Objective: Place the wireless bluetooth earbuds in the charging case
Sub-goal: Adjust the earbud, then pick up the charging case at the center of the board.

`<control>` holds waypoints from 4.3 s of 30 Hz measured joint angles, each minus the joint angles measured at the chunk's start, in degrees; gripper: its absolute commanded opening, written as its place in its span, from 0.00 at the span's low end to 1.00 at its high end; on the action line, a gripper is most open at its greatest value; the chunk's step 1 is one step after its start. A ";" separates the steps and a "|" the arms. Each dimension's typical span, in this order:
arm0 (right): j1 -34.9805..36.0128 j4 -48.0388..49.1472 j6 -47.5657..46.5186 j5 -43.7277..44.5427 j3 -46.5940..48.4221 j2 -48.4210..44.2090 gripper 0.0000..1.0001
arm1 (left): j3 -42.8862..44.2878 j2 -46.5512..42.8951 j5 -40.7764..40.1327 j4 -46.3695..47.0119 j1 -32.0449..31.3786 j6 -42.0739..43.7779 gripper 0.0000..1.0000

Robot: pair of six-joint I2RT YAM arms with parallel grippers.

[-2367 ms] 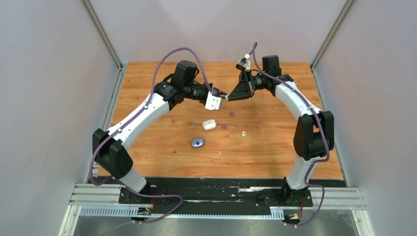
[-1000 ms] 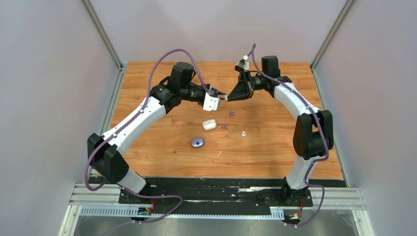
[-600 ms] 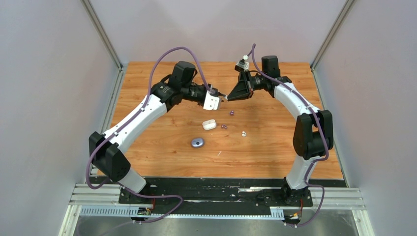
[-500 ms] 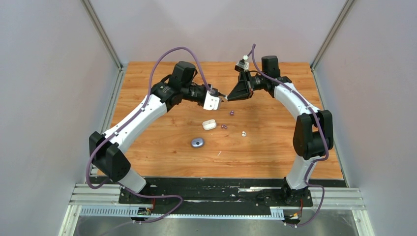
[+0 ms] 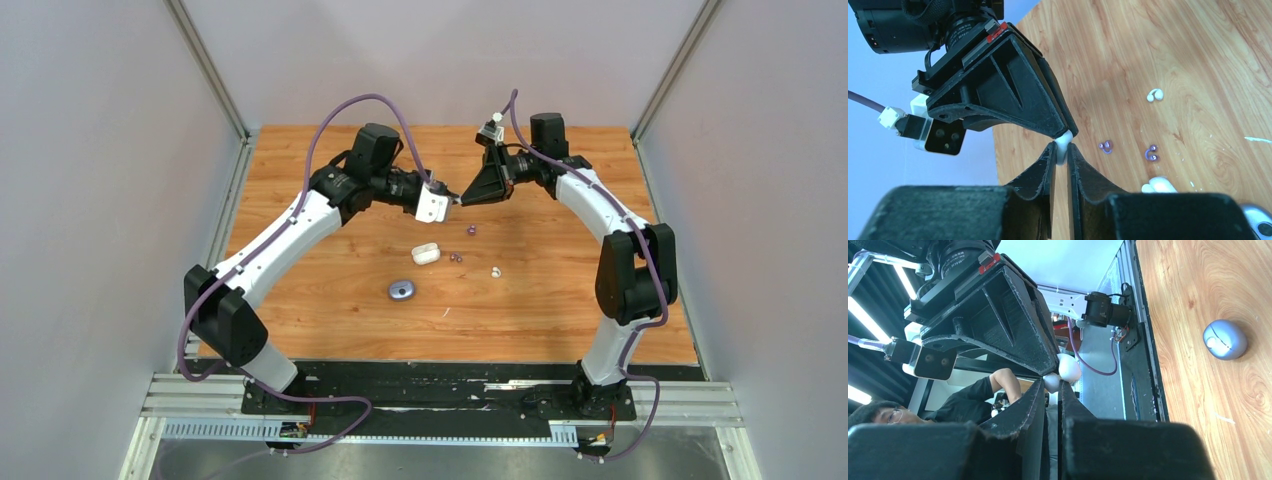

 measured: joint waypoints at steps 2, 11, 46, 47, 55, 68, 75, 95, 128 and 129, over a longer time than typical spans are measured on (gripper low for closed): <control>0.00 0.24 0.20 0.00 0.00 0.00 0.00 | 0.31 0.22 -0.02 -0.07 0.00 -0.07 0.13; -0.28 1.68 1.44 0.04 -0.02 0.09 0.30 | 0.59 0.39 -1.18 -0.04 -0.15 -0.11 0.00; 3.54 -23.74 -98.55 24.55 6.86 14.82 0.40 | 6.05 2.08 -8.26 -34.60 20.57 -31.06 0.00; 3.76 -26.03 -98.62 24.98 10.34 17.68 0.39 | 6.05 2.14 -8.24 -34.62 20.57 -31.36 0.00; 5.97 -46.14 -96.39 25.27 32.28 34.34 0.35 | 6.05 2.23 -8.22 -34.91 20.92 -32.59 0.00; 7.89 -55.56 -88.19 23.91 35.23 38.69 0.35 | 6.03 2.23 -7.28 -34.45 21.16 -33.27 0.00; 7.93 -53.88 -84.02 23.98 35.34 39.39 0.34 | 6.03 2.23 -6.75 -34.49 21.16 -33.35 0.00; 9.22 -48.74 -80.63 25.90 37.40 42.32 0.24 | 5.79 2.23 -5.86 -35.17 21.16 -33.29 0.00; 10.49 -35.63 -87.06 35.30 21.00 25.53 0.00 | 5.81 4.17 -5.99 -35.74 21.16 -32.48 0.00; 10.60 -33.51 -87.17 36.41 19.04 22.71 0.00 | 5.81 4.17 -6.08 -35.67 21.16 -32.48 0.00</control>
